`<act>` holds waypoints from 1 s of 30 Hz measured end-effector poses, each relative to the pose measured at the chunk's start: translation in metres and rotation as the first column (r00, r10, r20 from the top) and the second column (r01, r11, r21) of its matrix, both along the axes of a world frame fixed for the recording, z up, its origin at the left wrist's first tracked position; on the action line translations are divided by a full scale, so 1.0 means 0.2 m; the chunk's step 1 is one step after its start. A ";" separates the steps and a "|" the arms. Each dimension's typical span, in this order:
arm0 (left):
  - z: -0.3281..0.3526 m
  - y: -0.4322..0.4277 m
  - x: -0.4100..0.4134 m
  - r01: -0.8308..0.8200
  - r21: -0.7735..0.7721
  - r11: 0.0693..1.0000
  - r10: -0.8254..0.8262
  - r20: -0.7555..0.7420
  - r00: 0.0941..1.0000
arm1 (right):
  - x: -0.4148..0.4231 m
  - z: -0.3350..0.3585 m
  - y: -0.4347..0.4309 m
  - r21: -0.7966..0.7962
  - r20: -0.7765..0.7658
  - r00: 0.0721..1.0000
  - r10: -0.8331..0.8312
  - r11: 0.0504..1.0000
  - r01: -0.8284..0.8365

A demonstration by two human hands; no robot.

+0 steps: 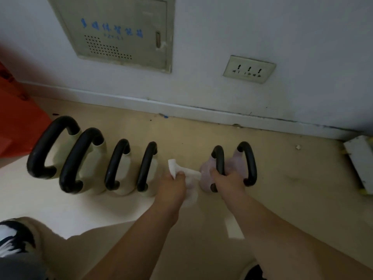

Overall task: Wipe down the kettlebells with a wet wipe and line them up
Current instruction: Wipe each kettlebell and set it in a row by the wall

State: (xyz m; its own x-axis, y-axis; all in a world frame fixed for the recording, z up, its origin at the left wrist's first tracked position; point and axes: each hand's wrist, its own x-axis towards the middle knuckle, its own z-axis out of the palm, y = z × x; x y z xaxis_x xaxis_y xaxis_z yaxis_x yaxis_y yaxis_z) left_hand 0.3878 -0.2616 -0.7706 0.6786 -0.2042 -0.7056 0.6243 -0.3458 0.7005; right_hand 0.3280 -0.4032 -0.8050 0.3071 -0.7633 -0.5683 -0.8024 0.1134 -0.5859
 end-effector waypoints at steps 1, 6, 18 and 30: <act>-0.03 -0.01 0.00 0.007 -0.006 1.000 -0.007 0.022 1.000 | 0.01 -0.02 -0.02 0.002 -0.016 1.000 0.003 1.000 -0.003; -0.08 -0.01 -0.05 -0.001 -0.010 1.000 0.002 0.035 0.999 | 0.04 -0.09 -0.03 0.089 0.020 1.000 -0.024 0.996 0.022; 0.01 0.33 -0.17 -0.005 0.149 0.989 -0.014 0.126 0.992 | -0.12 -0.13 0.62 0.290 -0.019 1.000 0.023 0.957 -0.016; -0.04 0.59 -0.23 -0.048 0.270 0.962 -0.092 0.483 0.871 | -0.16 0.08 0.56 0.531 0.030 0.969 0.246 0.817 -0.224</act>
State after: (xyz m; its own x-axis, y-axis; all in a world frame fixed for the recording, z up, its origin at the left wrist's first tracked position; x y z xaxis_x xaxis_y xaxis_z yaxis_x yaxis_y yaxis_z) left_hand 0.3414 -0.1427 -0.7786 0.9459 -0.0761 -0.3154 0.2180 -0.5710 0.7915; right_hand 0.2955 -0.2910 -0.7892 0.4085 -0.2522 -0.8772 -0.8648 0.2004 -0.4604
